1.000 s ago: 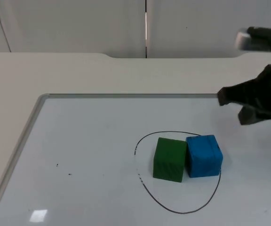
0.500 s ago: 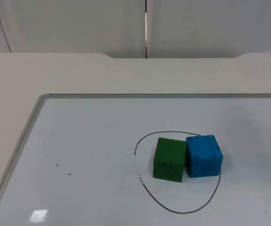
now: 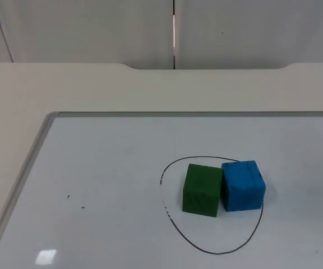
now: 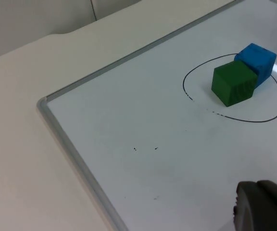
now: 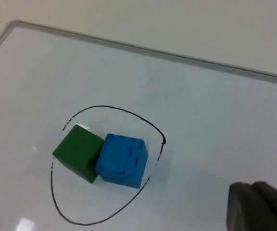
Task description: Push the two cubes into the marked area.
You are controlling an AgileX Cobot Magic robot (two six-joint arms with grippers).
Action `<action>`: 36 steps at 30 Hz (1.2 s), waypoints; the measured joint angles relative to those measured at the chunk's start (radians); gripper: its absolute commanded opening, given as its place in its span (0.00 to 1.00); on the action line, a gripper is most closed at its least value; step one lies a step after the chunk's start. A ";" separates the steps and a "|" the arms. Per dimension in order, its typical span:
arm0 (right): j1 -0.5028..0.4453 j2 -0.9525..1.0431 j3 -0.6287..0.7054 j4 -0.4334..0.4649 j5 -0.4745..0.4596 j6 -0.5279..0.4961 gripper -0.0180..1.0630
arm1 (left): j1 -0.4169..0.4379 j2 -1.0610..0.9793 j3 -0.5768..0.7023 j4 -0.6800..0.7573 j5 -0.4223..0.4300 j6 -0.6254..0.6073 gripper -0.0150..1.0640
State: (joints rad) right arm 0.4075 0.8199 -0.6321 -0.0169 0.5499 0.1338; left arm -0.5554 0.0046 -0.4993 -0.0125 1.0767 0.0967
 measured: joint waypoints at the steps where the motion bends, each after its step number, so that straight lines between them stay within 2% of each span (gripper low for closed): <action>1: 0.000 -0.012 0.003 0.000 0.008 -0.003 0.02 | 0.000 0.000 0.000 0.000 0.000 0.000 0.01; 14: 0.000 -0.345 0.074 0.000 0.147 -0.019 0.02 | 0.000 0.000 0.000 0.000 0.000 0.000 0.01; 22: 0.000 -0.541 0.075 0.000 0.328 -0.058 0.02 | 0.000 0.000 0.000 0.000 0.000 0.000 0.01; 33: 0.000 -0.743 0.075 0.000 0.502 -0.120 0.02 | 0.000 0.000 0.000 0.000 0.000 0.000 0.01; 36: 0.000 -0.776 0.080 0.000 0.522 -0.140 0.02 | 0.000 0.000 0.000 0.000 0.000 0.000 0.01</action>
State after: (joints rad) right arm 0.4075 0.0438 -0.5525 -0.0169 1.0717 -0.0061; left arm -0.5554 0.0046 -0.4993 -0.0125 1.0767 0.0967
